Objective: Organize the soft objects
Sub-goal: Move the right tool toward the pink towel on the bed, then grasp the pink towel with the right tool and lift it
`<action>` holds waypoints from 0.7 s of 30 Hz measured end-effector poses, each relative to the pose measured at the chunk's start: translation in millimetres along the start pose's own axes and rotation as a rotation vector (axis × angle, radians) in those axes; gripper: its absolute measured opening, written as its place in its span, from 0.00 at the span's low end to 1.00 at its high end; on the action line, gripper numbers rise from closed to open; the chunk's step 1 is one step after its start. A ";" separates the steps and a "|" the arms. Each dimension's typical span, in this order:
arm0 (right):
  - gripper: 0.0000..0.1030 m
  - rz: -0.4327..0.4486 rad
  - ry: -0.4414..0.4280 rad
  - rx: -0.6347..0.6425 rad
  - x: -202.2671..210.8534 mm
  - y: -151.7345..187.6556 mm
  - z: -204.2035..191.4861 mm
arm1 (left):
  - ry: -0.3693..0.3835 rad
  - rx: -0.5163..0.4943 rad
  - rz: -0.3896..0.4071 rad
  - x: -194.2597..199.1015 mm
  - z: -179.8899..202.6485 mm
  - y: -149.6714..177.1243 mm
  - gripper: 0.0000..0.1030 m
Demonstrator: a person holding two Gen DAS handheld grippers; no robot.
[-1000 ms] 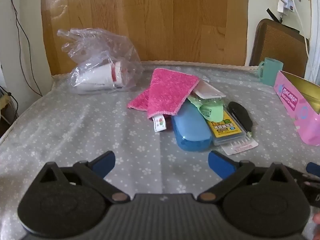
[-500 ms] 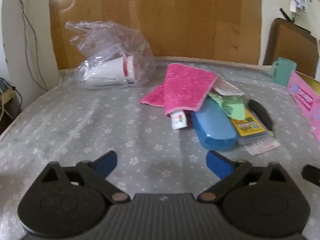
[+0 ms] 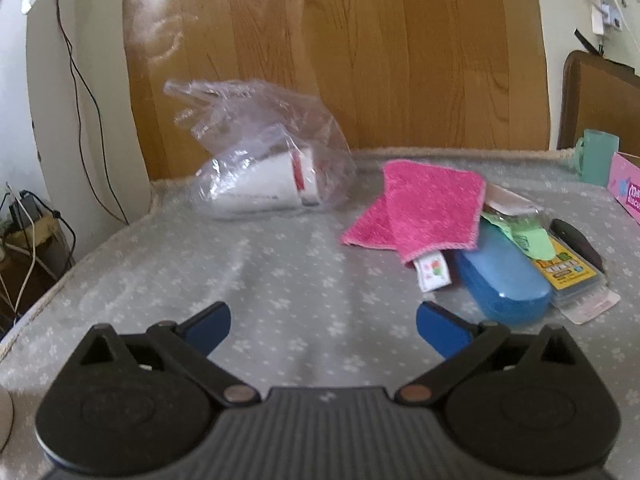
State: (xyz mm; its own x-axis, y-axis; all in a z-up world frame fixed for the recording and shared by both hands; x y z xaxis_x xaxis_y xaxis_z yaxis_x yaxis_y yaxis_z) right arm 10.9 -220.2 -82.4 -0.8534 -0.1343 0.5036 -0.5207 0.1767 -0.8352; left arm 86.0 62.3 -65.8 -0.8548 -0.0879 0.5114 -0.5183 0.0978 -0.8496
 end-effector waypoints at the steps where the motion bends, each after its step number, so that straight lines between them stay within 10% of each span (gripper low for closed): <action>1: 0.47 0.014 -0.035 0.013 -0.6 -5.7 -5.7 | 0.000 0.003 -0.004 -1.5 -1.6 1.6 1.00; 10: 0.48 0.003 -0.186 0.172 -65.7 -80.7 -90.0 | 0.047 0.124 0.032 3.8 -18.4 3.4 1.00; 18: 0.48 -0.071 -0.143 0.313 -150.2 -99.8 -137.9 | 0.070 0.183 0.049 5.2 -27.7 2.4 1.00; 21: 0.07 -0.101 -0.125 0.394 -166.8 -95.4 -149.7 | 0.076 0.197 0.046 4.6 -28.7 2.5 1.00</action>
State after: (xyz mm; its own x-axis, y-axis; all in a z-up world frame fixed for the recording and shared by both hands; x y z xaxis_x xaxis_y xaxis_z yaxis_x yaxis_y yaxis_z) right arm 199.4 -68.8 -53.7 -0.7767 -0.2531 0.5768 -0.5321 -0.2263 -0.8159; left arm 80.1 90.6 -61.9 -0.8809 -0.0117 0.4731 -0.4699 -0.0966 -0.8774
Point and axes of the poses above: each gripper's, at about its wrist camera, not at the fingertips, and x roughly against the way its jaws point, z to its right, y to its underside, the point moved 7 cm from there along -x, roughly the way its jaws point, and after that the axes turned 2 degrees about -z, right-handed, at the moved point
